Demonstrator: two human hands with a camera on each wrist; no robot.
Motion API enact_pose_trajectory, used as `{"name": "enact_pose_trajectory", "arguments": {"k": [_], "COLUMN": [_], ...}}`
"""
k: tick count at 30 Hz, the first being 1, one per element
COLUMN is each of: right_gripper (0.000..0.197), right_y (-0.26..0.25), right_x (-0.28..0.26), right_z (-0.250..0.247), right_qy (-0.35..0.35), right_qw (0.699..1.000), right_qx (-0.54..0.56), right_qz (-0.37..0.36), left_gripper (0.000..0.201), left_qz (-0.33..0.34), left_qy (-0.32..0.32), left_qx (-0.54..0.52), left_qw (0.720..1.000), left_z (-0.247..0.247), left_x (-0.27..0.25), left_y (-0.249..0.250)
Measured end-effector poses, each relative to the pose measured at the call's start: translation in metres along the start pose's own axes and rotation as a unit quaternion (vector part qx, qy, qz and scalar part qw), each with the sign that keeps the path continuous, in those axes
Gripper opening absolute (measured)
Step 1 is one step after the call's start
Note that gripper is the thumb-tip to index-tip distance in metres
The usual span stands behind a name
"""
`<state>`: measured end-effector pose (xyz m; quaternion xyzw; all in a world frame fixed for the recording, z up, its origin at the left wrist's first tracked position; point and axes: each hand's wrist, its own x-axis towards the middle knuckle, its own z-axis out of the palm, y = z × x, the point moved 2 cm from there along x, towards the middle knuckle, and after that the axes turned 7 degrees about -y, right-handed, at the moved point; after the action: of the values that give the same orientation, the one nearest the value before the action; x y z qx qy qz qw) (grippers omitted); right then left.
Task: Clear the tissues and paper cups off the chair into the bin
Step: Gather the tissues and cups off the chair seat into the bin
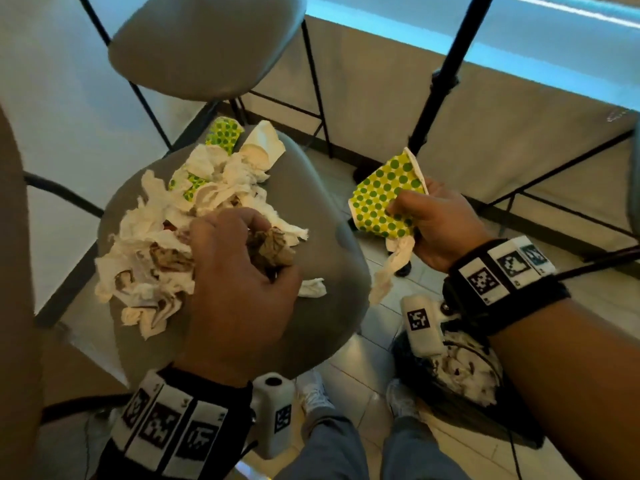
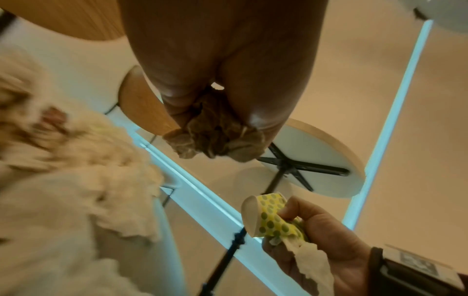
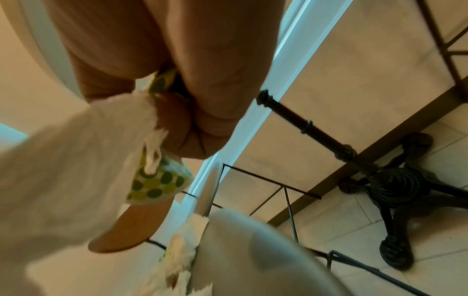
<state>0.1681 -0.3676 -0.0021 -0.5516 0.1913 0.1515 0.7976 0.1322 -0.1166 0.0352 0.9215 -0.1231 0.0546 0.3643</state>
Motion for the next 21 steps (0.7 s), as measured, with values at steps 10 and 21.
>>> {"name": "enact_pose_trajectory", "arguments": {"k": [10,21], "right_gripper": [0.046,0.023], "right_y": [0.066,0.316], "right_x": [-0.133,-0.15], "right_z": [-0.211,-0.411], "right_qy": [0.179,0.368], "right_qw": [0.981,0.902], "right_qx": [0.073,0.102], "right_qz": [-0.014,0.199], "left_gripper": [0.047,0.039], "left_qz": [0.137,-0.117], "left_qy": [-0.257,-0.57], "left_qx": [-0.176,-0.177], "left_qw": [0.94,0.794], "left_z": [0.177,0.516], "left_x": [-0.026,-0.12], "left_y": [0.135,0.069]}}
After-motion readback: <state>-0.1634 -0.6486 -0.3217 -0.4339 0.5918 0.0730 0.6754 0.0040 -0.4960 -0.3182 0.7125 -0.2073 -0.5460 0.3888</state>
